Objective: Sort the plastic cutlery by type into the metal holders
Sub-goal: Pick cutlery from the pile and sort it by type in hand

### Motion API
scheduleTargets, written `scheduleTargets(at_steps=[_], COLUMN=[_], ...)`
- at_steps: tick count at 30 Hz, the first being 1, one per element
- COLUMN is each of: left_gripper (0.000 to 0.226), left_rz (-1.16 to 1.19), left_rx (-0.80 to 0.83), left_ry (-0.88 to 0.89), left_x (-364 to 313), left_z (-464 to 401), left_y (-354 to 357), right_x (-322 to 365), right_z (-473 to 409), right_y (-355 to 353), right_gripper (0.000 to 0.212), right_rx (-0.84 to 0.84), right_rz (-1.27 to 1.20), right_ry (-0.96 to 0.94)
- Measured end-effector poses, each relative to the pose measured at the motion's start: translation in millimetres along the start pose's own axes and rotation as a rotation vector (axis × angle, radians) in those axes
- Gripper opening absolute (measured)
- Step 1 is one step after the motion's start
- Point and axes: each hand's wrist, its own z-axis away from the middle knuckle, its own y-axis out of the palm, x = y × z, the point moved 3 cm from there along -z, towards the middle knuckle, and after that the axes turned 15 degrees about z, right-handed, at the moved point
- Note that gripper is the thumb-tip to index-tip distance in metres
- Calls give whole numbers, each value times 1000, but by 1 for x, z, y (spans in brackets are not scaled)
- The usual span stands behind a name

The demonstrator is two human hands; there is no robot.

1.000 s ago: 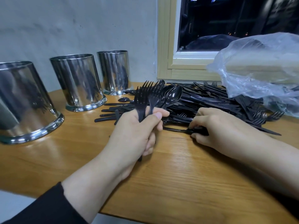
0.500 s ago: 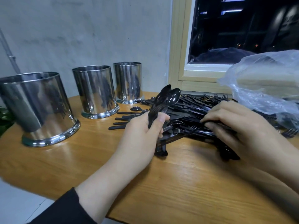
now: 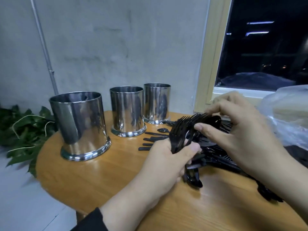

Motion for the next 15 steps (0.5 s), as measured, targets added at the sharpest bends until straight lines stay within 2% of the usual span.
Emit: scheduleTargets(at_steps=[2, 5, 7, 10, 13, 15], left_gripper=[28, 32, 31, 35, 37, 36], left_rz=[37, 102, 108, 94, 123, 131], left_rx=[-26, -39, -27, -30, -53, -63], left_ry=[25, 52, 60, 78, 111, 139], left_x=[-9, -26, -37, -49, -62, -68], left_z=[2, 6, 11, 16, 20, 21], left_y=[-11, -29, -39, -55, -70, -80], right_x=[7, 18, 30, 48, 66, 78], right_z=[-10, -21, -28, -42, -58, -69], right_y=[5, 22, 34, 47, 57, 62], right_gripper=[44, 58, 51, 37, 23, 17], right_rx=[-7, 159, 256, 266, 273, 282], right_rz=[-44, -337, -591, -834, -1008, -989], right_ry=[79, 259, 318, 343, 390, 349])
